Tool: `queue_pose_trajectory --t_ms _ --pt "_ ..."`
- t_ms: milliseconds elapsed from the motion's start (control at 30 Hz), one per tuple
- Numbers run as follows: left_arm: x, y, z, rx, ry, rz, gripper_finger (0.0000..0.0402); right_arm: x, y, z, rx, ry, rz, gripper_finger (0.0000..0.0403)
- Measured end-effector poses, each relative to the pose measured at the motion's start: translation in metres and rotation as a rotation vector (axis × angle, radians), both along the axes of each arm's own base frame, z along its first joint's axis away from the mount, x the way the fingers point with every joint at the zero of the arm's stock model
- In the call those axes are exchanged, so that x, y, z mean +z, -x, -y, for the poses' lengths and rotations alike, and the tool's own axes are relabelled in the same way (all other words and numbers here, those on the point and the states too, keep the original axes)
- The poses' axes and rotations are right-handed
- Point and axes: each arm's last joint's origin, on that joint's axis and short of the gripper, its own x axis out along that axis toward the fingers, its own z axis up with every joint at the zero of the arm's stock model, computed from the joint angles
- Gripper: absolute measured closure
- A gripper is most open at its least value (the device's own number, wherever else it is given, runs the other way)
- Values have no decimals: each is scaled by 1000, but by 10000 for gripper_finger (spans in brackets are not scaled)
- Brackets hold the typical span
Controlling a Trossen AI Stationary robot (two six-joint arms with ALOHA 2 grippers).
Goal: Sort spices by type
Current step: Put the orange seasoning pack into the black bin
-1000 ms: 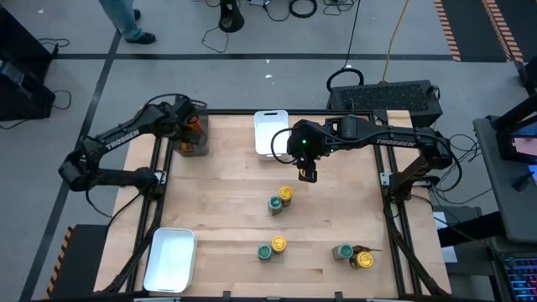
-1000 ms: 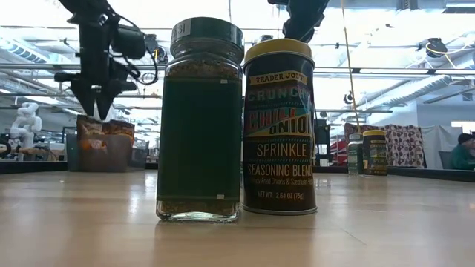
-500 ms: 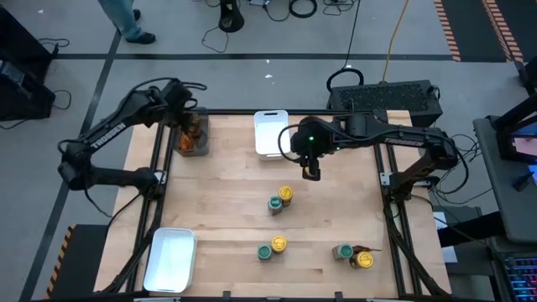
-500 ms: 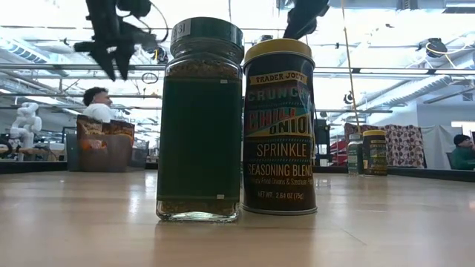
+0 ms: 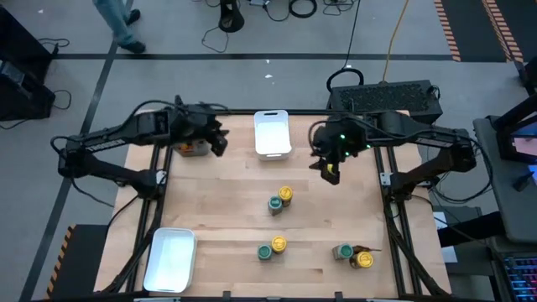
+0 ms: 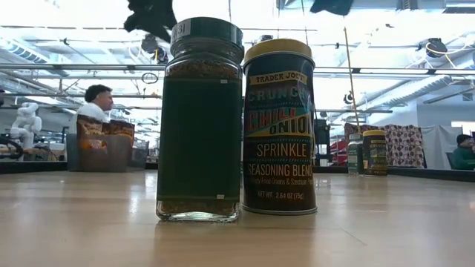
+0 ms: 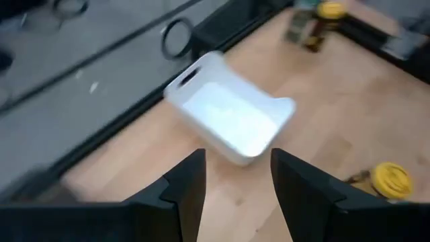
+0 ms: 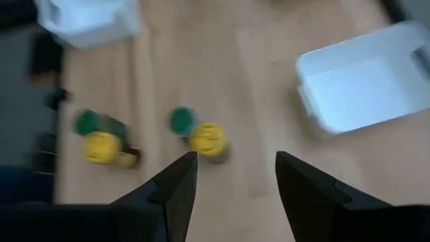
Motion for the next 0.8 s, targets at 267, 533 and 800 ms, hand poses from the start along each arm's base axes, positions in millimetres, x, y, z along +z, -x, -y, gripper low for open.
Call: queue_pose_trajectory --t_ms 267,533,800 --pt "-16 -12 38 -215 -58 -49 230 -6 11 -44 -213 -356 -173 218" --pt "-26 -21 67 -405 -164 -20 230 -15 35 -97 -398 -581 -489 218" --pt "-21 -21 75 -466 -205 13 230 -21 66 -148 -72 -394 -588 218"
